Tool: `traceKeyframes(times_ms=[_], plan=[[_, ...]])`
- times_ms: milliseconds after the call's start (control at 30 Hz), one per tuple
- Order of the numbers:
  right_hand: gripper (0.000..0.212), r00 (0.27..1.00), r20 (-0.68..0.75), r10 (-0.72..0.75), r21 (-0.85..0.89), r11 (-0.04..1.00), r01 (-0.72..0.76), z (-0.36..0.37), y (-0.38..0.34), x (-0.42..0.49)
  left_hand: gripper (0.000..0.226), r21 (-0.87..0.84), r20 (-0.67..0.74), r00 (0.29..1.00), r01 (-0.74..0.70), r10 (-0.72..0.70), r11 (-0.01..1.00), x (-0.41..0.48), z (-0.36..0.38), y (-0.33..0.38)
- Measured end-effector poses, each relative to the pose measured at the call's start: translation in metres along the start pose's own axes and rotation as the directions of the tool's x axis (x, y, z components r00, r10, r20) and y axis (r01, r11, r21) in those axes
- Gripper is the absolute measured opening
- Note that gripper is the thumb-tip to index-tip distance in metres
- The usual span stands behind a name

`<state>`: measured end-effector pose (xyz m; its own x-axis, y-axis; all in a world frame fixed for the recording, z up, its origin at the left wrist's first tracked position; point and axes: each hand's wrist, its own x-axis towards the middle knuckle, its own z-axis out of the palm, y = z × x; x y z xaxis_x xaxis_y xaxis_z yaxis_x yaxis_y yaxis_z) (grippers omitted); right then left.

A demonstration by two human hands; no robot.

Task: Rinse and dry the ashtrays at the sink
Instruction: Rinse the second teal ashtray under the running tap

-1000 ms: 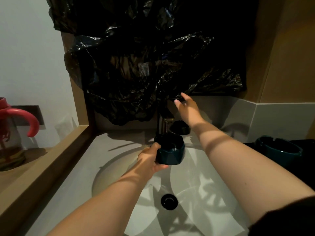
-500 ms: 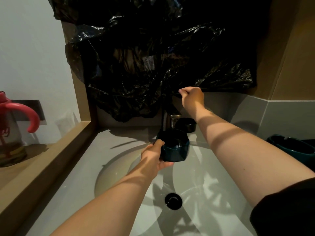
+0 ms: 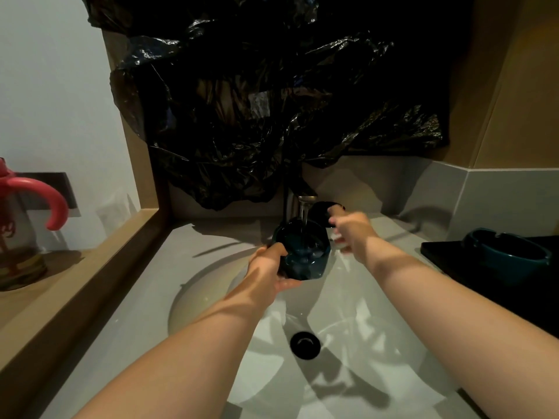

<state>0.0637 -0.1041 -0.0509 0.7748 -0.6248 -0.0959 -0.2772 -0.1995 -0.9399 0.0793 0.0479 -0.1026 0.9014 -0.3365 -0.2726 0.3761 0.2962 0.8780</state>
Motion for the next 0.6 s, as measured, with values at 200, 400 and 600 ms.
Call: traceKeyframes(times_ms=[200,400,600], plan=[[0.038,0.847,0.450,0.284,0.125,0.919,-0.375,0.004,0.029,-0.037,0.032,0.154,-0.197,0.980,-0.010,0.040,0.988,0.005,0.002,0.002],[0.032,0.845,0.423,0.328,0.103,0.909,-0.404,0.000,0.041,-0.031,0.029,0.255,-0.104,0.987,0.145,-0.122,0.956,0.001,0.002,0.002],[0.040,0.974,0.202,0.100,-0.284,0.958,-0.040,-0.003,0.024,-0.020,0.014,0.179,0.096,0.948,0.282,-0.302,0.943,-0.001,-0.002,-0.010]])
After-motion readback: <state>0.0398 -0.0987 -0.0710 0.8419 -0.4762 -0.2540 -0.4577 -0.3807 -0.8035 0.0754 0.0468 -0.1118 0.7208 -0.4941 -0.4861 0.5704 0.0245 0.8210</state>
